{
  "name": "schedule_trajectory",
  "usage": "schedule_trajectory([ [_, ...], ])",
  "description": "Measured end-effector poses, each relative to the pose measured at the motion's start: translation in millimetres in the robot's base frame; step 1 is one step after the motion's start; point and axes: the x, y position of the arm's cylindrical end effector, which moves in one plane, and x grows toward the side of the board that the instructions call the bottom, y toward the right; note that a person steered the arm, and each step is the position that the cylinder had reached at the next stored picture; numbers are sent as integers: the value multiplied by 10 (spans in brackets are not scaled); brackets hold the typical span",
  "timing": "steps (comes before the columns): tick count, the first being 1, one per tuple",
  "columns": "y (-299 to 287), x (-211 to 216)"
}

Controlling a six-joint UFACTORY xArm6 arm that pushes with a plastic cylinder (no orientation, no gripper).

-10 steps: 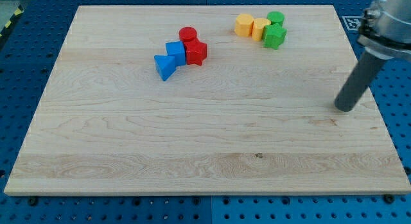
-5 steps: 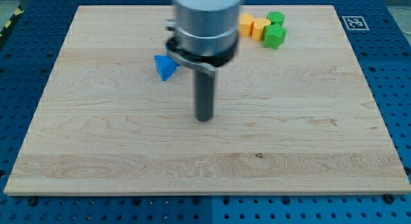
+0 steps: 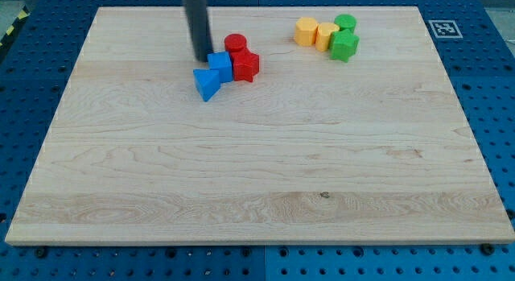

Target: Separate the red blocks from the blue blocks

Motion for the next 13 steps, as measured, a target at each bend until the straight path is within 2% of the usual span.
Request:
schedule_trajectory([
  [1, 206, -428],
  [2, 481, -350],
  [4, 703, 40],
  [6, 226, 348],
  [9, 291, 1063],
  [10, 266, 933],
  [11, 249, 500],
  [12, 47, 162],
  [13, -234, 29],
])
